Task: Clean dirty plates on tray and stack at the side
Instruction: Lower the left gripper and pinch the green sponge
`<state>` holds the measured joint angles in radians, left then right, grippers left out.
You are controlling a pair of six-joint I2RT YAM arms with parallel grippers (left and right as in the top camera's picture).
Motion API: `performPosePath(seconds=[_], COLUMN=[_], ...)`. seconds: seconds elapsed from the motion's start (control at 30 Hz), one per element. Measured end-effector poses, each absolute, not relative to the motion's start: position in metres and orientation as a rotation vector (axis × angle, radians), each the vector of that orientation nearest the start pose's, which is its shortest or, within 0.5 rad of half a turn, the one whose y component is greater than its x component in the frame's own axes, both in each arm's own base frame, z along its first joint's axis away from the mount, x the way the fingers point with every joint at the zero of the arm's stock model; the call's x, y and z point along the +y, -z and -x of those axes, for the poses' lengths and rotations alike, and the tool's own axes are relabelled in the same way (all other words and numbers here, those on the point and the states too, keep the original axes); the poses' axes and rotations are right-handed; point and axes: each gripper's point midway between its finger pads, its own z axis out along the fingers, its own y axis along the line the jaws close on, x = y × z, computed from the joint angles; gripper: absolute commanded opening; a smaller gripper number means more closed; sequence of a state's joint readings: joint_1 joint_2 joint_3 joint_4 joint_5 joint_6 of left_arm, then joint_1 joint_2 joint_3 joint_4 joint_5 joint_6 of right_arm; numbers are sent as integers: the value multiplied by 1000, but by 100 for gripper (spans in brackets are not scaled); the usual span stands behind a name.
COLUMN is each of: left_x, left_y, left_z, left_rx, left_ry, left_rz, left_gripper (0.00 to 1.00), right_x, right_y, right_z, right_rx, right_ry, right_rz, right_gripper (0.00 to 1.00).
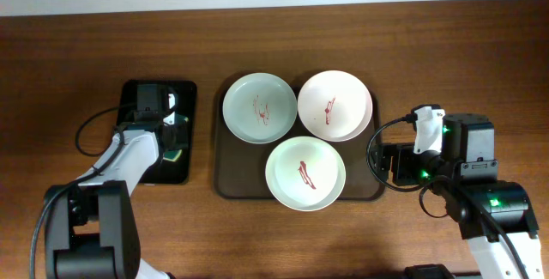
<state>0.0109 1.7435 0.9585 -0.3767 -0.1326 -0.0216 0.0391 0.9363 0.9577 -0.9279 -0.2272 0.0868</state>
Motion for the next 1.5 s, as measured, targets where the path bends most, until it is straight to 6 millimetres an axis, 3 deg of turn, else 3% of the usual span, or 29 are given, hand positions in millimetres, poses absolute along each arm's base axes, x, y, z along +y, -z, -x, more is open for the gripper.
performPosePath(seconds=[0.37, 0.57, 0.7, 0.73, 0.77, 1.07, 1.23, 1.4, 1.47, 1.5], left_x=[30, 46, 54, 54, 54, 53, 53, 55, 58, 59], left_y=[-19, -33, -47, -47, -46, -28, -23, -22, -20, -20], left_z=[-377, -368, -361, -359, -358, -337, -338, -339, -340, -341], left_rx=[2732, 2732, 2722, 2727, 2735, 2798, 2778, 2768, 2768, 2764], left_ry=[-195, -224, -237, -238, -237, -244, -247, -261, -276, -286], left_rz=[87, 141, 171, 172, 177, 170, 174, 183, 183, 180], left_gripper=[0, 0, 16, 28, 49, 74, 72, 14, 1, 0], right_x=[49, 49, 49, 49, 49, 49, 49, 49, 49, 49], right_y=[-201, -201, -201, -201, -201, -201, -201, -201, -201, -200], right_z=[-254, -254, -254, -254, -254, -254, -254, -254, -255, -255], right_rx=[2475, 2475, 2475, 2475, 2475, 2475, 2475, 2476, 2477, 2479], right_ry=[-336, -335, -335, -335, -335, -336, -337, -337, -338, -338], right_rz=[38, 38, 38, 38, 38, 37, 34, 33, 33, 31], right_gripper=[99, 99, 99, 99, 99, 99, 99, 99, 99, 99])
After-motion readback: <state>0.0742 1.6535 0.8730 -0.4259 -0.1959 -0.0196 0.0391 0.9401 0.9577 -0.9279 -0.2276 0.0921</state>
